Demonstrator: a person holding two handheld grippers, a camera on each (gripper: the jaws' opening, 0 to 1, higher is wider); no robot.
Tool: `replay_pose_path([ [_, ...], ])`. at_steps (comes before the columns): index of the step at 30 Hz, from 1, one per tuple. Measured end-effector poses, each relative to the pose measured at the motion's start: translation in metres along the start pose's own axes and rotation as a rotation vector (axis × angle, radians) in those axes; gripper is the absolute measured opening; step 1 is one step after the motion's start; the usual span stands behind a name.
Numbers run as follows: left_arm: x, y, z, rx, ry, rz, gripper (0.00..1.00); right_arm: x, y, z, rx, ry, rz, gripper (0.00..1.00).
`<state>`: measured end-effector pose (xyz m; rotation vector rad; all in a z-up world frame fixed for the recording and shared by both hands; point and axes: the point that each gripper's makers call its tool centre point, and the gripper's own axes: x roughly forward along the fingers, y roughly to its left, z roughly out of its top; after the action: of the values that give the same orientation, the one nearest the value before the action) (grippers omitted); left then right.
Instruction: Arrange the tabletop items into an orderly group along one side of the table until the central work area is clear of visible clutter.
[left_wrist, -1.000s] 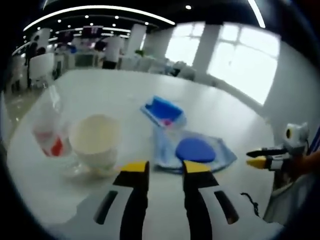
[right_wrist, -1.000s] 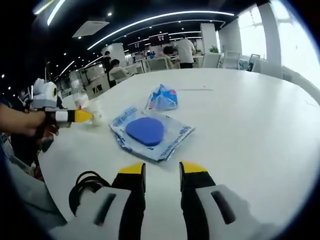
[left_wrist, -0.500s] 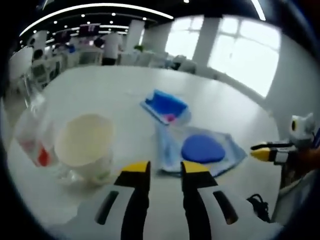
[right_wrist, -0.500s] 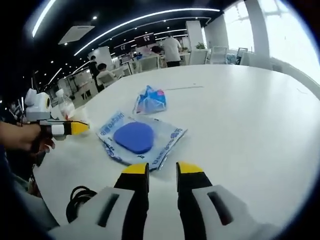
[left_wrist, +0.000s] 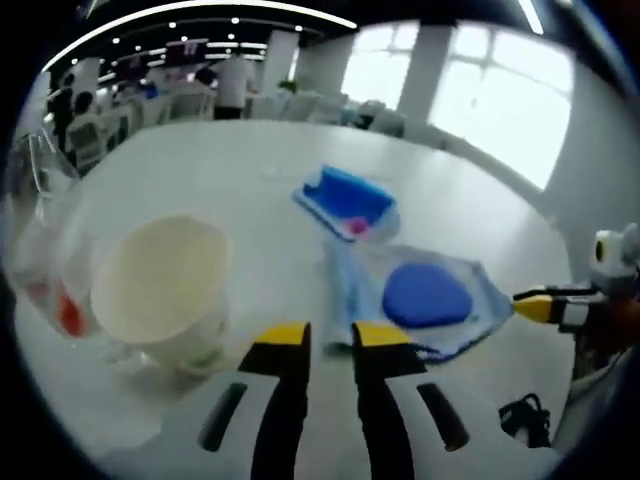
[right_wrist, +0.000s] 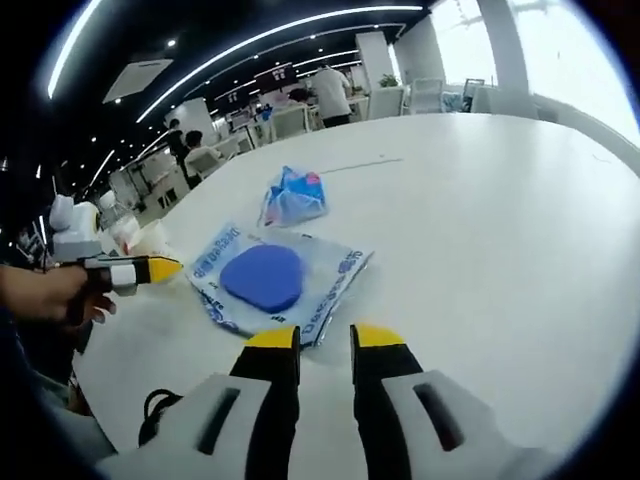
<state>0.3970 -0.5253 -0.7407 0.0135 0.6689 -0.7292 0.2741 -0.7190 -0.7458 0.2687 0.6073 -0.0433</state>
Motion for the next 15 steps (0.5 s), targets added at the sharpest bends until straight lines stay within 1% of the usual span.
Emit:
replay_pose_path([
  [4, 0.003, 0.002, -0.003, -0.011, 0.014, -0.005, 0.14, 0.003, 0.001, 0.001, 0.014, -0.005, -0.006, 0.14],
  [10, 0.007, 0.001, -0.006, -0.012, 0.035, -0.014, 0.14, 0.009, -0.001, -0.001, 0.094, 0.015, -0.032, 0.09],
  [13, 0.009, -0.002, -0.008, -0.027, 0.046, -0.028, 0.14, 0.01, 0.0, -0.003, 0.116, 0.023, -0.031, 0.05],
  [15, 0.012, -0.004, -0.01, -0.029, 0.055, -0.04, 0.14, 0.011, 0.0, -0.003, 0.123, 0.026, -0.031, 0.04],
])
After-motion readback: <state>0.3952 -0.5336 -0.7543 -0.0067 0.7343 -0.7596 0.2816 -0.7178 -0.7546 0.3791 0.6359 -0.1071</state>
